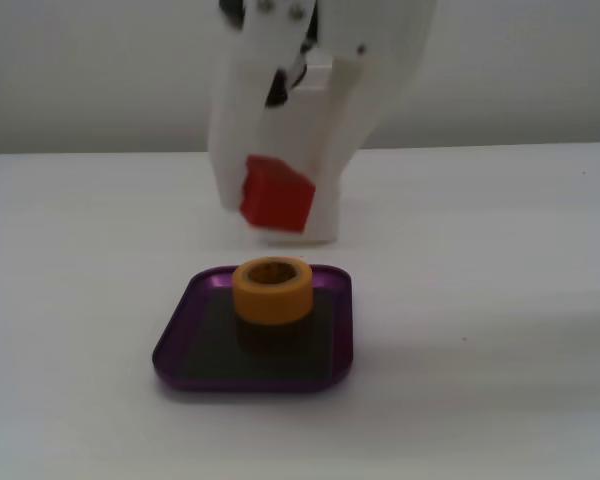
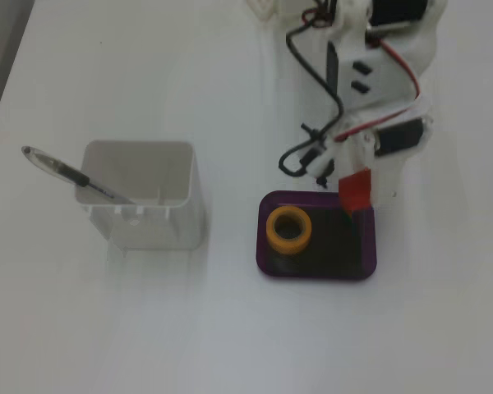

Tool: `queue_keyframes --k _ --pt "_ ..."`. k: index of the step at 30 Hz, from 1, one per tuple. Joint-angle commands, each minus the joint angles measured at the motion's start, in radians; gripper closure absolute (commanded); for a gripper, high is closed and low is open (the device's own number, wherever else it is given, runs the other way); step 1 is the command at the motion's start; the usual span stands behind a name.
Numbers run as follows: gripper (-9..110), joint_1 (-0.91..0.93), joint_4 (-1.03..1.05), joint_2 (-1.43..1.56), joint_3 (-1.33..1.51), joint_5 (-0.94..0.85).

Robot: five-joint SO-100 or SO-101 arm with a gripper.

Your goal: Remove the cube from the box.

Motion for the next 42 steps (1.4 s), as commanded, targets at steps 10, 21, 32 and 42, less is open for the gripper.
queue_keyframes --k 10,21,32,42 --pt "102 0.066 0.083 0.43 0.379 0.101" --pt "102 0.078 -0.364 0.678 1.19 0.144" --pt "102 0.081 -0.699 0.79 1.623 0.178" --pt "102 0.081 -0.727 0.788 1.638 0.17"
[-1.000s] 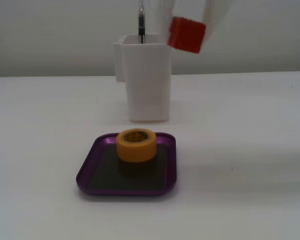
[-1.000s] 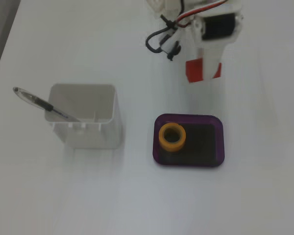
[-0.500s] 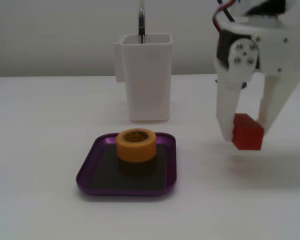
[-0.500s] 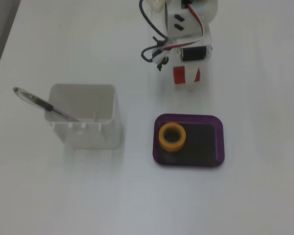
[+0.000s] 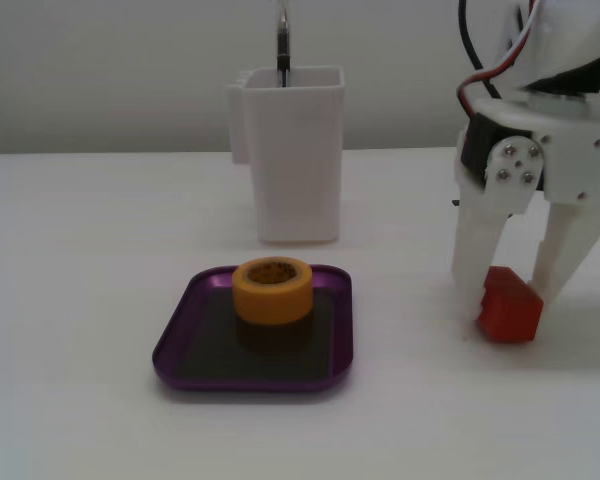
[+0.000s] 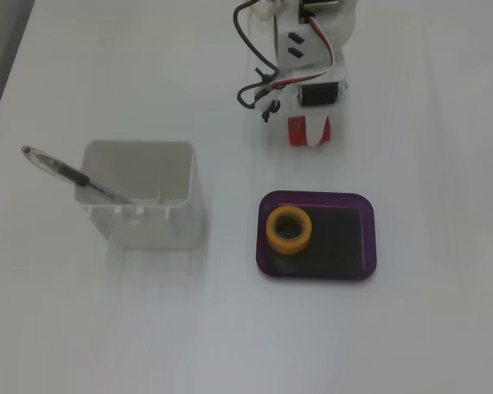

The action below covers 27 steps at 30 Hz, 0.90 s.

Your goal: Remove the cube from the box.

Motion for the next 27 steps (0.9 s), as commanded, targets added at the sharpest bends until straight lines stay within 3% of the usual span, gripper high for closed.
queue_keyframes --k 1,7,13,27 --pt "101 0.003 -0.018 0.057 0.012 -0.006" --pt "91 0.003 -0.008 0.063 0.018 -0.008" --pt "90 0.0 -0.003 0.075 0.018 -0.008" --pt "90 0.003 0.41 0.365 -0.367 -0.003"
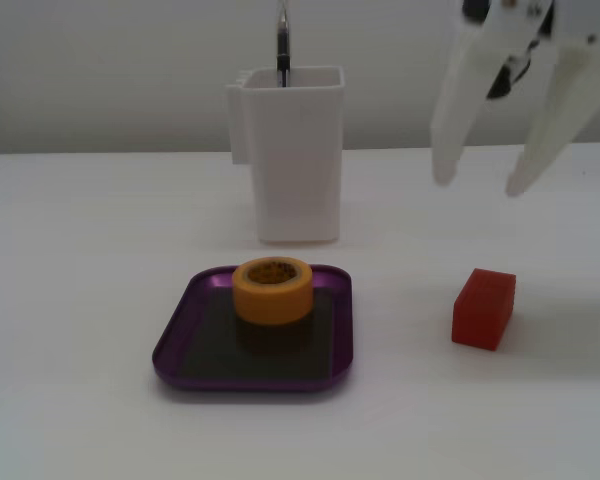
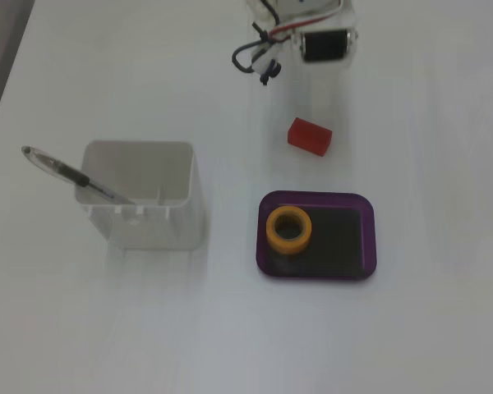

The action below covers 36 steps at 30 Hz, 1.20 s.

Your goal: Remove the cube from the box.

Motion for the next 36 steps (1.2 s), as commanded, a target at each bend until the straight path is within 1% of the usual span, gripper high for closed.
queue_keyframes --k 1,3,7,14,18,22,28,36 --pt "90 0.0 0.038 0.181 -0.066 -0.006" --pt "90 0.002 0.041 0.275 -0.061 -0.008" --pt "90 0.078 0.06 0.462 0.041 -0.005" --pt "90 0.255 0.055 0.775 0.419 0.006" --pt "90 0.261 0.052 0.96 0.67 0.006" --pt "90 0.258 -0.044 1.181 0.91 0.006" --pt "91 0.268 -0.055 1.525 1.131 0.009" --pt "91 0.261 -0.041 1.48 1.197 0.011"
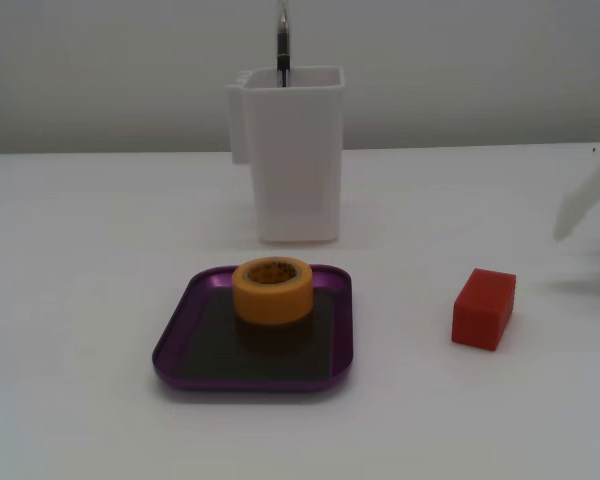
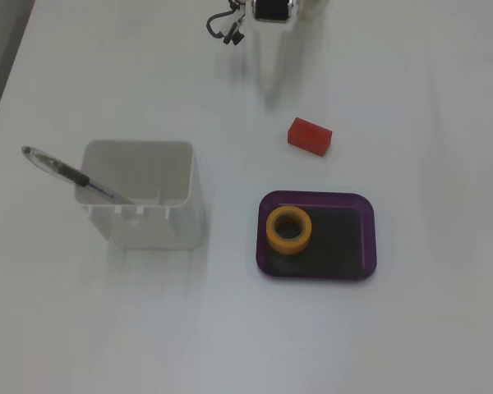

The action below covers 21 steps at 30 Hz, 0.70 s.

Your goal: Remove the cube from the box.

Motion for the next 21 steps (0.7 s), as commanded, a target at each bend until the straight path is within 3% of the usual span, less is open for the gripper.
queue_keyframes --k 1,6,21 --pt "91 -0.005 -0.003 0.055 -0.005 0.006" --pt "102 0.002 -0.012 0.055 0.069 0.005" --pt "102 -0.008 -0.078 0.051 0.126 0.006"
